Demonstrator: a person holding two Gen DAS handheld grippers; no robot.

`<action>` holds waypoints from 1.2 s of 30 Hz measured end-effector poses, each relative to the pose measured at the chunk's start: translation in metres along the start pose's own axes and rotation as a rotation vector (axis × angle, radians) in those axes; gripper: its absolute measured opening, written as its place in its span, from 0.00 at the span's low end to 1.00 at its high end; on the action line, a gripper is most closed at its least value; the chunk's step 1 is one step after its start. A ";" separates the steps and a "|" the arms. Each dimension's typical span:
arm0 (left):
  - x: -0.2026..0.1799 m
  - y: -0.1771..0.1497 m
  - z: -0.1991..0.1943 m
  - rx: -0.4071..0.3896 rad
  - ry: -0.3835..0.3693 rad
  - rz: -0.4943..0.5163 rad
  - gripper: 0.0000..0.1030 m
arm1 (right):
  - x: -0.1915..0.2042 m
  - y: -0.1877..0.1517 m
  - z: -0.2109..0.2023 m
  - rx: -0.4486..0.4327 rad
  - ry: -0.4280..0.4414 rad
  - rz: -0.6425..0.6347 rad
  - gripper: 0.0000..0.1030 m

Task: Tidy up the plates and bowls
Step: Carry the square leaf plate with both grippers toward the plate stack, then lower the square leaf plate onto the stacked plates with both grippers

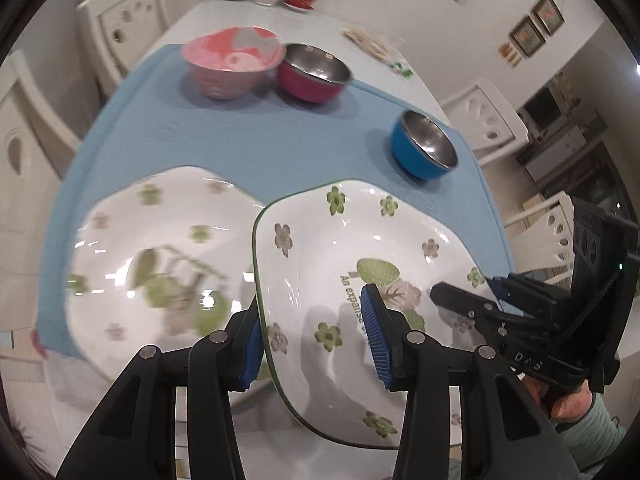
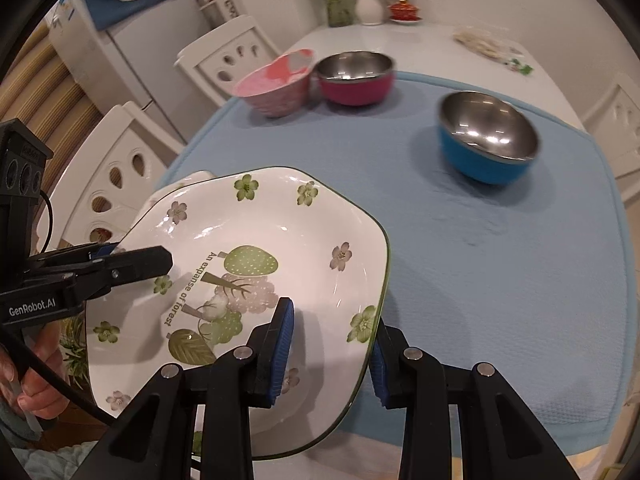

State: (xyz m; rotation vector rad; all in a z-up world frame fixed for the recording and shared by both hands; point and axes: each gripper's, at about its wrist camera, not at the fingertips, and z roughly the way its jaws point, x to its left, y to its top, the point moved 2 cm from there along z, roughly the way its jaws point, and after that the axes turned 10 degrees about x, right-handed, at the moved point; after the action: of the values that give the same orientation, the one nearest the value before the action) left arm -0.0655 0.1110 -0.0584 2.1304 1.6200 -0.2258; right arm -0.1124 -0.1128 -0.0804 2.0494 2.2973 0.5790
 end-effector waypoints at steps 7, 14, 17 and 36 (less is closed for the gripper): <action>0.049 0.001 -0.018 -0.029 -0.015 -0.028 0.39 | 0.057 0.007 0.019 0.018 0.022 0.003 0.32; 0.078 -0.004 -0.020 -0.016 -0.018 -0.028 0.39 | 0.086 0.006 0.041 0.052 0.036 0.044 0.32; 0.085 -0.006 -0.021 -0.013 -0.019 -0.017 0.39 | 0.095 0.009 0.045 0.053 0.017 0.036 0.32; 0.117 -0.009 0.000 0.042 -0.025 -0.053 0.39 | 0.110 0.021 0.074 0.126 -0.050 0.041 0.32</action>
State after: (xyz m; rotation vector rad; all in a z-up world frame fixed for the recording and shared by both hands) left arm -0.0393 0.2150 -0.1066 2.1091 1.6727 -0.3042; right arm -0.0893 0.0140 -0.1178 2.1437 2.3250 0.3891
